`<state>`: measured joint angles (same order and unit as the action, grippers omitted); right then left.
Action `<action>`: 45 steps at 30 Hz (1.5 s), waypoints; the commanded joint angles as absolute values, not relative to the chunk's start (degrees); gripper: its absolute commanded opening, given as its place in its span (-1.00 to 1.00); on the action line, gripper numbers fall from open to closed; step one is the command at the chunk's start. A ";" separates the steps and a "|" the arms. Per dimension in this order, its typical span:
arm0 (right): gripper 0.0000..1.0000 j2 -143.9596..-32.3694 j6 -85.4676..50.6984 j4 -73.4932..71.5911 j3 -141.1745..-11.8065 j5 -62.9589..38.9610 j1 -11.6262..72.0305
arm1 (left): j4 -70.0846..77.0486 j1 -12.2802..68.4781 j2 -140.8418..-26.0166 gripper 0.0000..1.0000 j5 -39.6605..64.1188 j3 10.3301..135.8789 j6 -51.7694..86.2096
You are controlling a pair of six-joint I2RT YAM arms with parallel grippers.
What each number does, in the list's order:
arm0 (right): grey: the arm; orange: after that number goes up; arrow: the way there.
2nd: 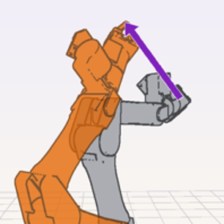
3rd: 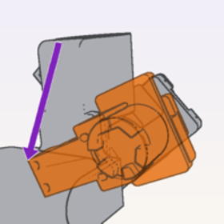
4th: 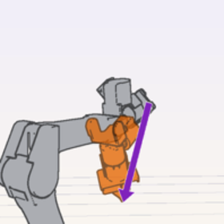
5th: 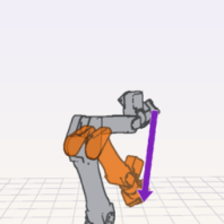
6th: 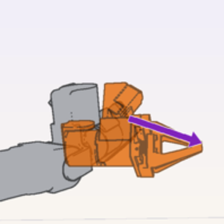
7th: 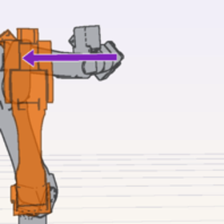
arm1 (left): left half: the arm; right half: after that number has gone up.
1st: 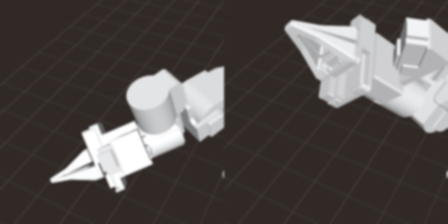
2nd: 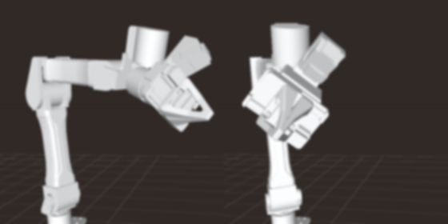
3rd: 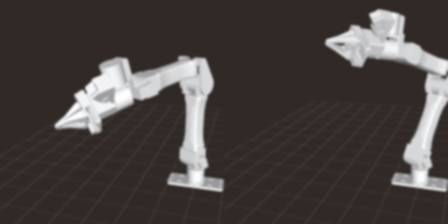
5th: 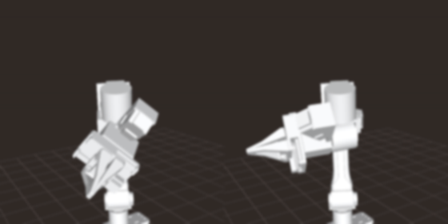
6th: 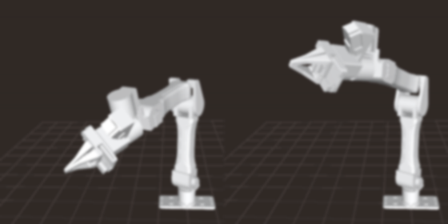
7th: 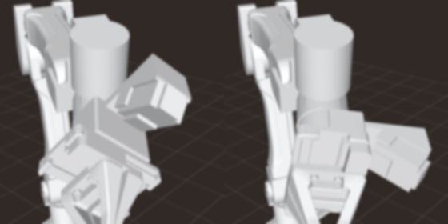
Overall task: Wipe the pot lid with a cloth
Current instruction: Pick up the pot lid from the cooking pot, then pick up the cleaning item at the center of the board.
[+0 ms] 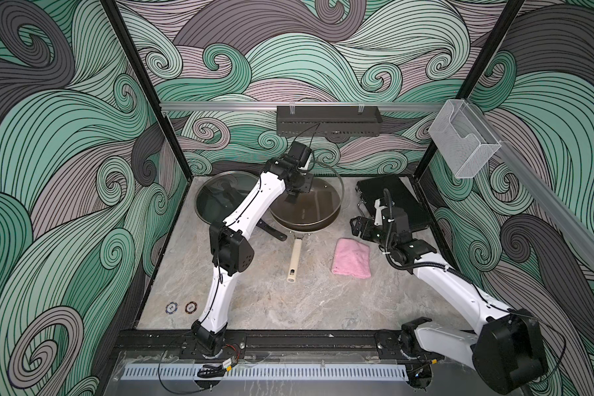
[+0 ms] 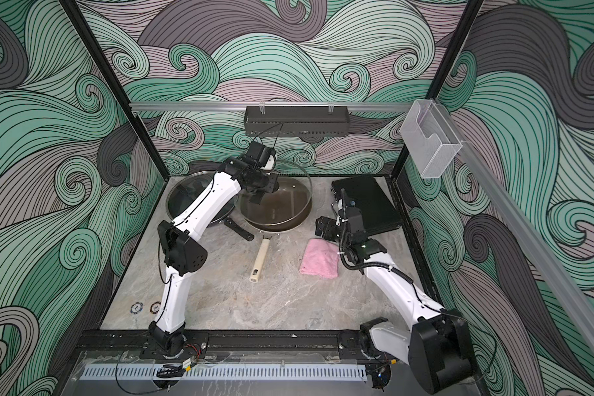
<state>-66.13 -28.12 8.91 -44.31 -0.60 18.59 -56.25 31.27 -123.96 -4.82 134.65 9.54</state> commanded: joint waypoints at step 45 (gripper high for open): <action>-0.16 -96.07 -31.63 28.69 -50.25 13.49 34.63 | -23.33 26.47 -64.48 -1.00 1.75 74.36 23.15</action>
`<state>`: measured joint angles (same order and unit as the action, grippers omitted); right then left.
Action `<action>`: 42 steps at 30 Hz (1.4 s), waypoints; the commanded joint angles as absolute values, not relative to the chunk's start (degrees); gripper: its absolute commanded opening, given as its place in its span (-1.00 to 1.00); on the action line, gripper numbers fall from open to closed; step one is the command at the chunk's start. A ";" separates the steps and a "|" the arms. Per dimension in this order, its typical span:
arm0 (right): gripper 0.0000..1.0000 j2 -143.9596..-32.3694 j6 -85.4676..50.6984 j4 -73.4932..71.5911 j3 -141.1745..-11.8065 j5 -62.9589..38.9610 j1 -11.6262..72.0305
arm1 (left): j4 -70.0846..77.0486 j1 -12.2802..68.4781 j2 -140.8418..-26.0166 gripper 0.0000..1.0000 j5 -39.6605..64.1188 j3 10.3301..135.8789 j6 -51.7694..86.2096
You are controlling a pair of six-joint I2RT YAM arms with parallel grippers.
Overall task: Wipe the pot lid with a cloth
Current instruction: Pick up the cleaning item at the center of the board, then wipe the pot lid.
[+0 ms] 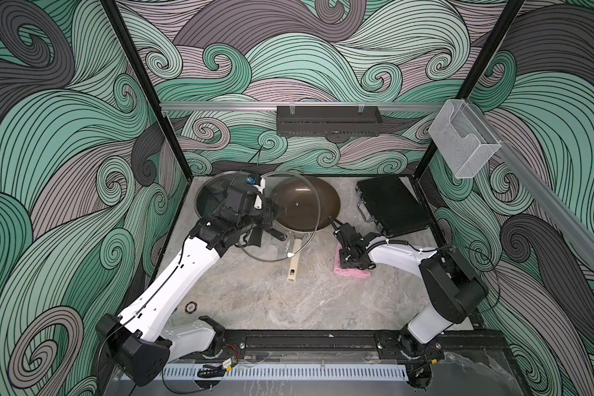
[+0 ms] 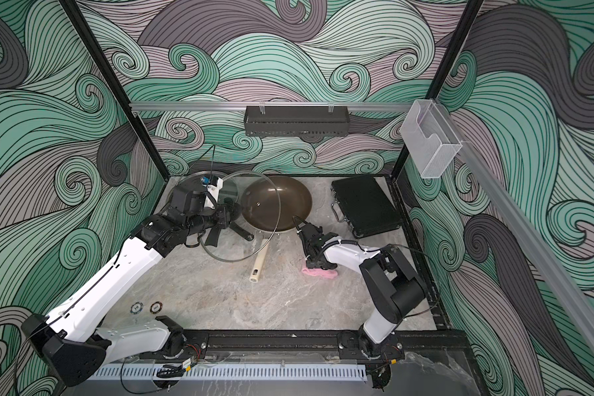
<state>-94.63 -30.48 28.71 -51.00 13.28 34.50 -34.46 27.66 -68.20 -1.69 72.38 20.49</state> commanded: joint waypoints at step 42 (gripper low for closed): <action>-1.00 -68.98 -48.30 -35.52 -53.95 -54.49 25.18 | -5.05 19.35 -63.80 -1.00 32.09 74.71 48.60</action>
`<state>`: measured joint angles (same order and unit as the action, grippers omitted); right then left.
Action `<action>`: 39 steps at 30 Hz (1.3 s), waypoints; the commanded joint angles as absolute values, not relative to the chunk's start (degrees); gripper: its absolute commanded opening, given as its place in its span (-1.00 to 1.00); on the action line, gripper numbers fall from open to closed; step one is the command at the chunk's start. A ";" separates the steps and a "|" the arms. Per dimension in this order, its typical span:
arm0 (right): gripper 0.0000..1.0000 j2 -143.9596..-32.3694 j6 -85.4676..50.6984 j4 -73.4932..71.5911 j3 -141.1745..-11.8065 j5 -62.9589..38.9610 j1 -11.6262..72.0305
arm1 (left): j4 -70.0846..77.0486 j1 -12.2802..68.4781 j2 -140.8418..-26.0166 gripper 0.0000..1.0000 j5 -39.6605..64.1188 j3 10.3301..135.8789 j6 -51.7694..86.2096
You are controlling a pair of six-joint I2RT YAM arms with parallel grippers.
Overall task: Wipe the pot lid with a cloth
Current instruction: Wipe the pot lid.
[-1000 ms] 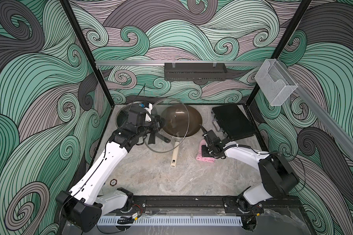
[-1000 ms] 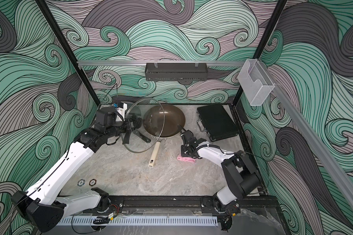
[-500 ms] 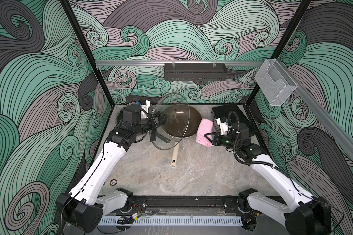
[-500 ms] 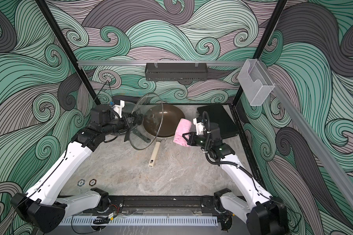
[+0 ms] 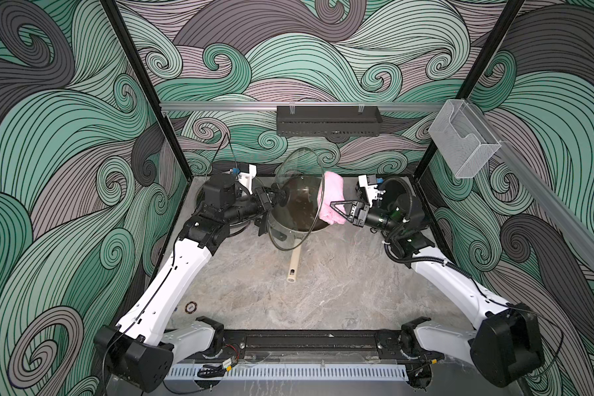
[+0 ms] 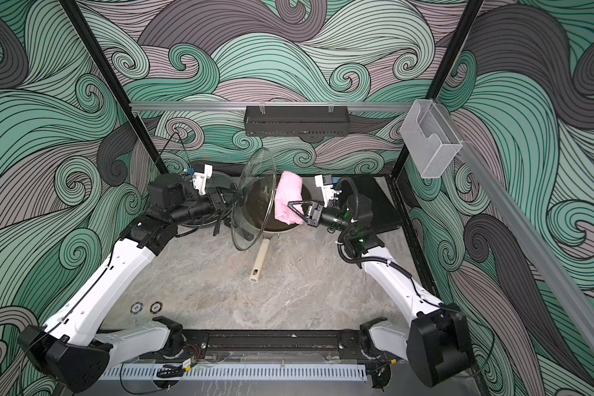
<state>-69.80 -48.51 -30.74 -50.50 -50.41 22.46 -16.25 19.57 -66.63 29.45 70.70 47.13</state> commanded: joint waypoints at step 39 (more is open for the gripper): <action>-1.00 -106.64 -58.80 -48.89 -75.60 -49.88 30.89 | 4.03 20.30 -66.13 -1.00 34.95 75.22 54.24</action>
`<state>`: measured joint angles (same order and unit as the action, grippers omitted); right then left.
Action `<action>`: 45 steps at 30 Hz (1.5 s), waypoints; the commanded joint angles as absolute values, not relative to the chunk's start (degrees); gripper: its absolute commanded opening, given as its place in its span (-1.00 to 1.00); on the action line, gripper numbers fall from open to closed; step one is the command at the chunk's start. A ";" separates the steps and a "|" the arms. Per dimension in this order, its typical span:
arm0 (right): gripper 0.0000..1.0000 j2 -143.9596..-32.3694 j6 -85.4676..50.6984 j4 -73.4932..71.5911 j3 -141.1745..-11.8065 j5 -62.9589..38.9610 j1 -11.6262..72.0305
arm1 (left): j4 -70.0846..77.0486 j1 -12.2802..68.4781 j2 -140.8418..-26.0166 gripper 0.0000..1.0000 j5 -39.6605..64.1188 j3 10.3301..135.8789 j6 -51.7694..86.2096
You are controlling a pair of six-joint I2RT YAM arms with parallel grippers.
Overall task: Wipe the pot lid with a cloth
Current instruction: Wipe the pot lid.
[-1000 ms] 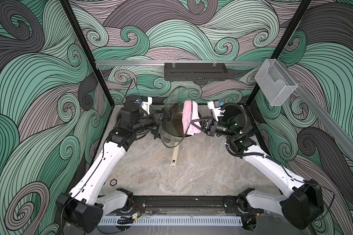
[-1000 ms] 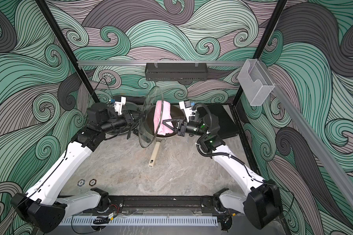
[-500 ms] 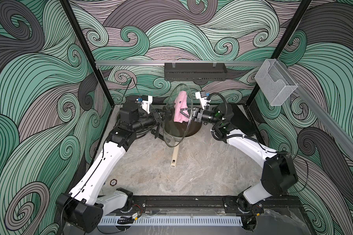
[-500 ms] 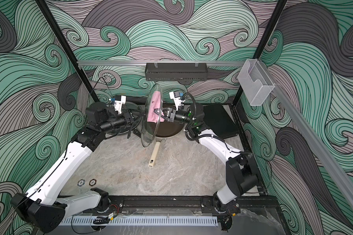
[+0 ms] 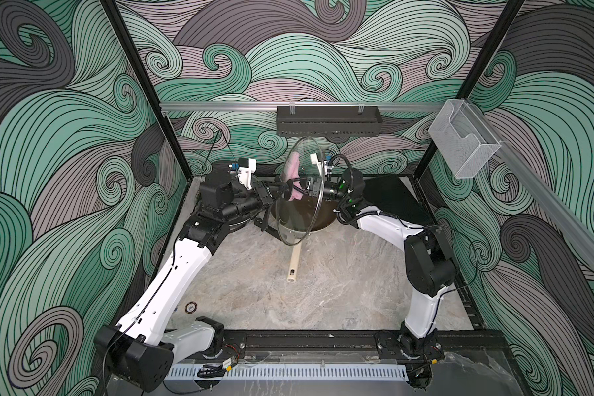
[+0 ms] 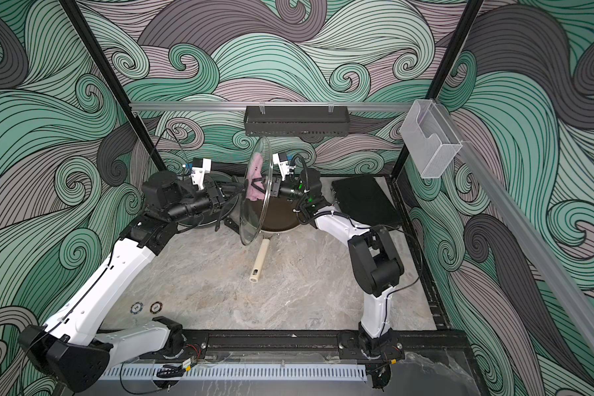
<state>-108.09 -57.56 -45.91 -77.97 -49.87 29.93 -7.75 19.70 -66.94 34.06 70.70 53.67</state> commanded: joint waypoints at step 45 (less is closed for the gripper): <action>-1.00 -95.90 -52.95 -38.17 -80.87 -47.91 24.99 | -0.09 20.26 -67.13 -1.00 33.98 74.47 50.97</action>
